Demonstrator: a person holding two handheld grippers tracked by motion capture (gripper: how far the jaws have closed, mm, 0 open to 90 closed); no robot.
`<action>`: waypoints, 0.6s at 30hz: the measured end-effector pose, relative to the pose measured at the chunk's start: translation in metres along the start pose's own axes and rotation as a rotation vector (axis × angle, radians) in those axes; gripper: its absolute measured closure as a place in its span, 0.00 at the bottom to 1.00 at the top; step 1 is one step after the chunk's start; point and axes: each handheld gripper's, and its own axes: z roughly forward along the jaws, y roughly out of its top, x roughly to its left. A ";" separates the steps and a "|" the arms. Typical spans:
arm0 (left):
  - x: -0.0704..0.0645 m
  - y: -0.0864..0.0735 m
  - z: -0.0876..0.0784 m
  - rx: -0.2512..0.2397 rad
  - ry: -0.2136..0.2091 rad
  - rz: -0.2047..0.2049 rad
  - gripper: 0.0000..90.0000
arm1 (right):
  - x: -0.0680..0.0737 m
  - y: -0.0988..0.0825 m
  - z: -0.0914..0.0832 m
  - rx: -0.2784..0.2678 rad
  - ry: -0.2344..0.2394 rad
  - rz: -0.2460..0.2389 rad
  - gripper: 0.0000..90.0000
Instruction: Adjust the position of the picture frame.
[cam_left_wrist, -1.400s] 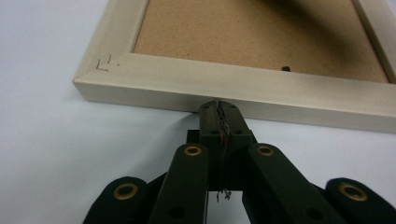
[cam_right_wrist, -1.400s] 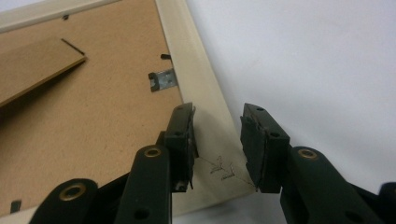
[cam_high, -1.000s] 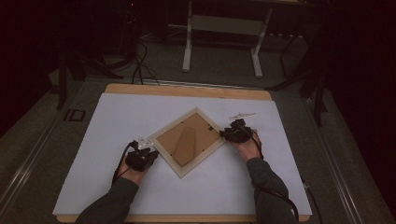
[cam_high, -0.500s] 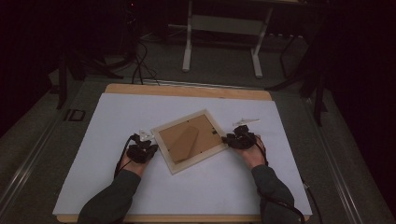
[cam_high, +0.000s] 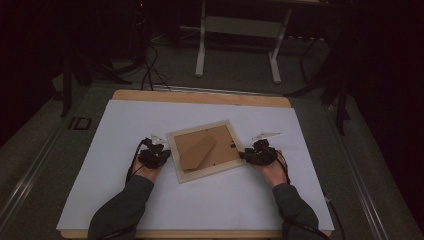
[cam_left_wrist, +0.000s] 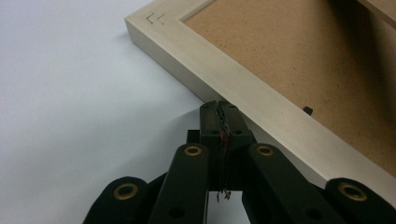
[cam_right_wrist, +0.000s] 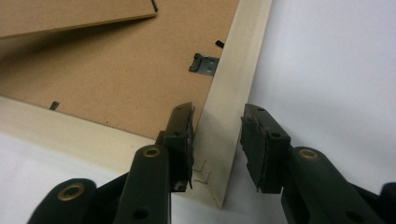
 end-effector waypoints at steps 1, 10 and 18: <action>0.001 0.001 0.001 -0.002 0.000 -0.002 1.00 | 0.001 -0.001 -0.001 0.000 0.002 0.003 0.70; 0.005 0.007 0.007 -0.005 -0.004 -0.029 1.00 | 0.009 -0.008 -0.007 0.005 0.007 0.005 0.68; 0.009 0.013 0.012 -0.001 -0.004 -0.046 1.00 | 0.017 -0.015 -0.012 -0.004 0.014 0.019 0.67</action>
